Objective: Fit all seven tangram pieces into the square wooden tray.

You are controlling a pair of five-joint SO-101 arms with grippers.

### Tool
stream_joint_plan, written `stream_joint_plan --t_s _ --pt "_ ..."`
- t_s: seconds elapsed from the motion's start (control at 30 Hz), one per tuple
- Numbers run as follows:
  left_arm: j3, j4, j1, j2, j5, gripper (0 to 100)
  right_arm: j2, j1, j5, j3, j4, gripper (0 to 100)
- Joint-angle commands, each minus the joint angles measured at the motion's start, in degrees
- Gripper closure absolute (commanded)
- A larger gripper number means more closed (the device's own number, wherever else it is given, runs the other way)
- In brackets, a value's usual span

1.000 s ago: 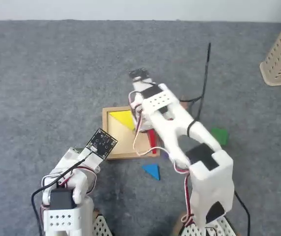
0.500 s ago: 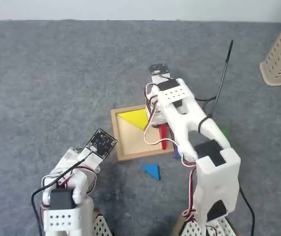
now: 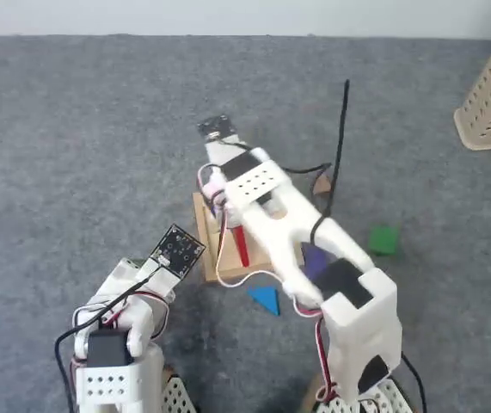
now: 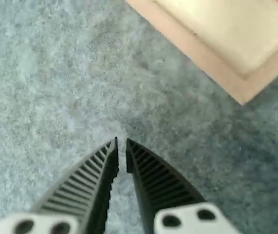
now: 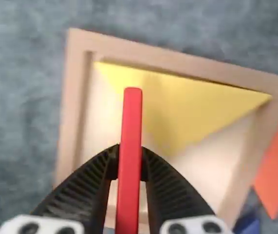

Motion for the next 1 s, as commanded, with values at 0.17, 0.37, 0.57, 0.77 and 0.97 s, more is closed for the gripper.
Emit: stream_joint_plan --t_s 0.17,0.37,0.57,0.77,0.97 --pt "-0.6 0.4 -0.1 -1.0 -0.6 98 0.0 -2.2 -5.0 -4.7 -3.9 98.8" --pt "-0.6 0.4 -0.1 -1.0 -0.6 98 4.2 -2.2 -8.4 -8.4 -2.6 98.8" --pt "-0.6 0.4 0.0 -1.0 -0.6 98 4.4 -2.2 -8.5 -8.7 -1.6 90.5" --pt "-0.6 0.4 0.0 -1.0 -0.6 98 2.7 -1.6 -8.3 -11.3 3.1 79.5" --pt "-0.6 0.4 0.0 -1.0 -0.6 98 -1.0 3.2 -8.2 -15.1 9.2 84.6"
